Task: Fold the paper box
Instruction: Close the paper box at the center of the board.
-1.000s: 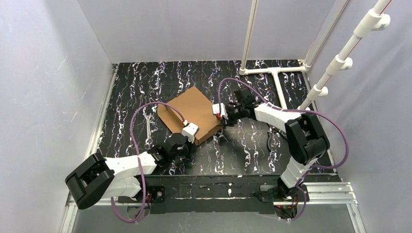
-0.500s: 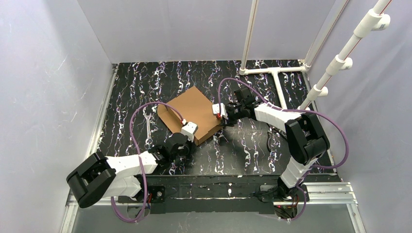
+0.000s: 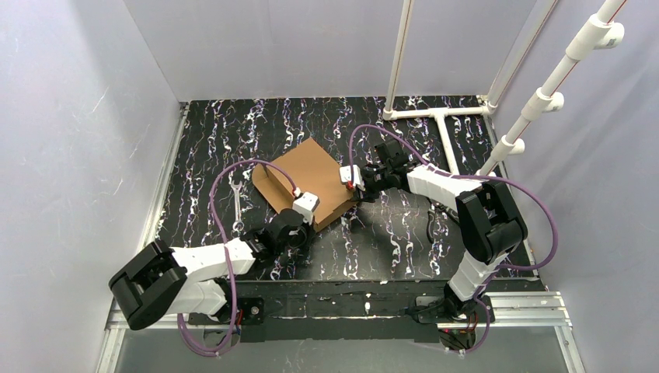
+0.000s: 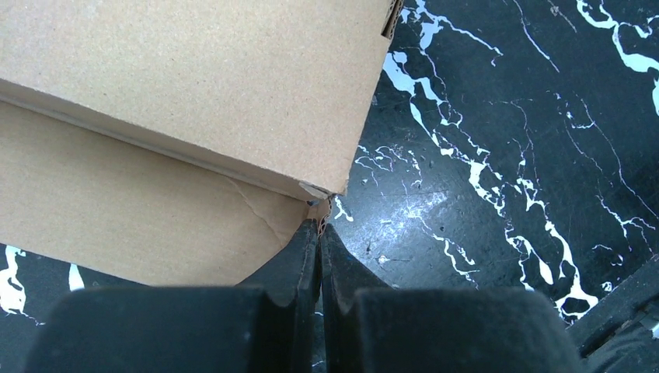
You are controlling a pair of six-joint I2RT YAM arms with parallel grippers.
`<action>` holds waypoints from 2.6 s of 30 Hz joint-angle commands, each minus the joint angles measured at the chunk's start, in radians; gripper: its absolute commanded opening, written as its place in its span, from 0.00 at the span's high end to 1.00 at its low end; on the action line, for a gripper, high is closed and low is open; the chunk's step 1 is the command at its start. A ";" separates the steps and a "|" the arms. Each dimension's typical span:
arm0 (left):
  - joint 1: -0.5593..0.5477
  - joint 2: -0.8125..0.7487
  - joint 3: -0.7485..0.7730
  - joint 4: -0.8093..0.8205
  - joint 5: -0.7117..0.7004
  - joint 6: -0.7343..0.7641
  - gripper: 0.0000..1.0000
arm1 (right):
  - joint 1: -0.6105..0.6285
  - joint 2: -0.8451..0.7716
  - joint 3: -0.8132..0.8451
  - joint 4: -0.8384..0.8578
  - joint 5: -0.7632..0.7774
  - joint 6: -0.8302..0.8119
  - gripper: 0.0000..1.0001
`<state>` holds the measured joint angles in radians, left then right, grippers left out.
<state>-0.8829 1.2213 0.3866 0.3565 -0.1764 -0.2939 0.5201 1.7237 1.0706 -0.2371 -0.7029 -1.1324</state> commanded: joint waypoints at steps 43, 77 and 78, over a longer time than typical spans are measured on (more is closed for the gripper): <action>0.092 0.032 0.171 -0.106 0.259 0.053 1.00 | 0.028 0.065 -0.032 -0.169 0.044 0.013 0.54; 0.071 0.053 0.240 -0.084 0.222 0.088 1.00 | 0.038 0.070 -0.025 -0.174 0.046 0.011 0.54; 0.070 0.050 0.235 -0.080 0.223 0.082 1.00 | 0.038 0.070 -0.026 -0.174 0.046 0.011 0.54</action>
<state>-0.8062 1.3052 0.5720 0.1276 -0.0151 -0.1940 0.5259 1.7241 1.0760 -0.2398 -0.6724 -1.1561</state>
